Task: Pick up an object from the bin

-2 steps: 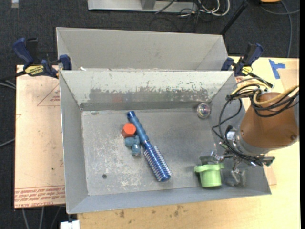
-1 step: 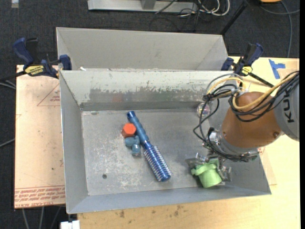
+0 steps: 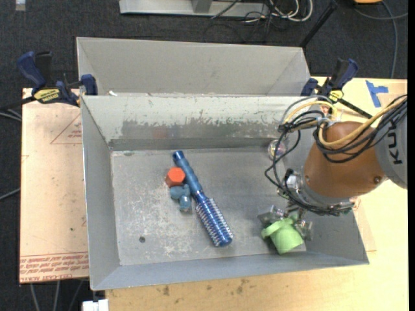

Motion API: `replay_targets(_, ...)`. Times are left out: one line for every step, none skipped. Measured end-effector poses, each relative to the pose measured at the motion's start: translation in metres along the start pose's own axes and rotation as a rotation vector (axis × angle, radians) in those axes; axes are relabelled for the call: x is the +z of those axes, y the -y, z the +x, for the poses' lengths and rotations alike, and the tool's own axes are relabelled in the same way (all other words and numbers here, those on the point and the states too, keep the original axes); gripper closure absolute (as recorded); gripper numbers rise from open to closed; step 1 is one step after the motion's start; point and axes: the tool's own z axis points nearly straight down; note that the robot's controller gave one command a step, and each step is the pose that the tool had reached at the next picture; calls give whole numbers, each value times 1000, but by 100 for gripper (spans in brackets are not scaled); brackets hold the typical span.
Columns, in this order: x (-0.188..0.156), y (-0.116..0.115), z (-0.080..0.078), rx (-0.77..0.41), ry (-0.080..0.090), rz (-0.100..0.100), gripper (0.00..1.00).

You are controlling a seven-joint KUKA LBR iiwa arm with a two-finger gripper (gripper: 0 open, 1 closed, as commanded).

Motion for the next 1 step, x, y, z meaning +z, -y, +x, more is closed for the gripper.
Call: replay_targets(-131, 9, -27, 5, -2, -7, 100)
